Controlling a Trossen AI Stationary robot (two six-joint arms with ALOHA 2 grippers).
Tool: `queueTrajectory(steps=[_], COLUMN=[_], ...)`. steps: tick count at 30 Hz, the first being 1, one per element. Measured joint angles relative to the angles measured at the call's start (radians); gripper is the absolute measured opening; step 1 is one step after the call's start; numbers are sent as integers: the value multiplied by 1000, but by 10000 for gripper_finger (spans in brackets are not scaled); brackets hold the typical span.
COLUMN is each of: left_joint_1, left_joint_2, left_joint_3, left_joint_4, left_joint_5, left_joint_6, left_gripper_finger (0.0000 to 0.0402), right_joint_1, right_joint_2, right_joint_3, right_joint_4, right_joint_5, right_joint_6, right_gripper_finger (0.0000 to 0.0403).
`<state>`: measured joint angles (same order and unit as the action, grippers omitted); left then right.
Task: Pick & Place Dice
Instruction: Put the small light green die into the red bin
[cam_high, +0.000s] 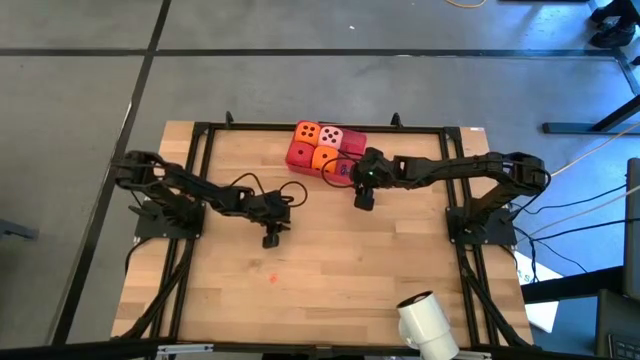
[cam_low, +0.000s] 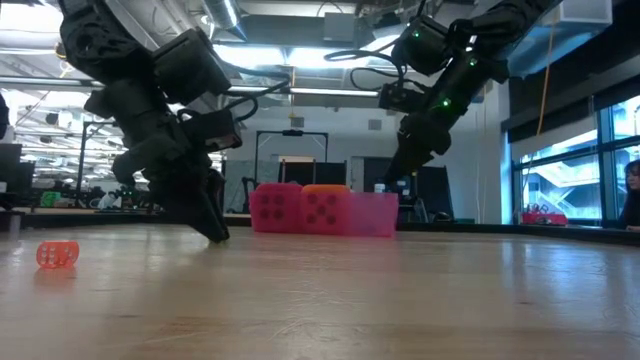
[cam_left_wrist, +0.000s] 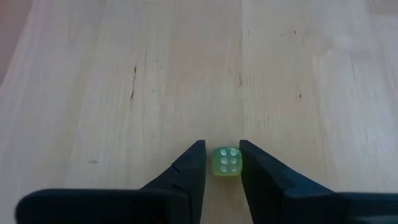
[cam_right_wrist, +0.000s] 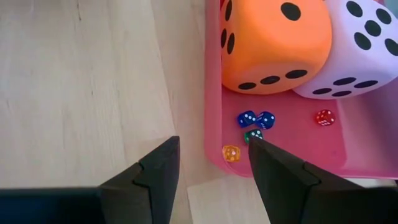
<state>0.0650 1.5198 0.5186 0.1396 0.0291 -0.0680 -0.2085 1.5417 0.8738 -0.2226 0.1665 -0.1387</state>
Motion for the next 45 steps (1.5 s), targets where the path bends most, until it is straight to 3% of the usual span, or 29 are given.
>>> queueTrajectory(steps=[11, 22, 30, 37, 45], left_joint_1=[11, 151, 300, 329, 328], left_joint_2=[-18, 3, 204, 405, 449], left_joint_3=[32, 258, 478, 676, 746], left_joint_4=[-24, 59, 67, 76, 75], left_joint_5=[-12, -95, 27, 69, 62], left_joint_6=[36, 287, 418, 498, 505], left_gripper_finger=[43, 53, 54, 54, 56], right_joint_1=[0, 0, -10, -22, -53], right_joint_2=[0, 0, 0, 0, 11], right_joint_3=[0, 0, 0, 0, 0], right_joint_4=[19, 41, 153, 149, 147], right_joint_5=[-3, -3, 58, 163, 184], right_joint_6=[0, 0, 4, 5, 34], right_gripper_finger=[191, 191, 192, 192, 192])
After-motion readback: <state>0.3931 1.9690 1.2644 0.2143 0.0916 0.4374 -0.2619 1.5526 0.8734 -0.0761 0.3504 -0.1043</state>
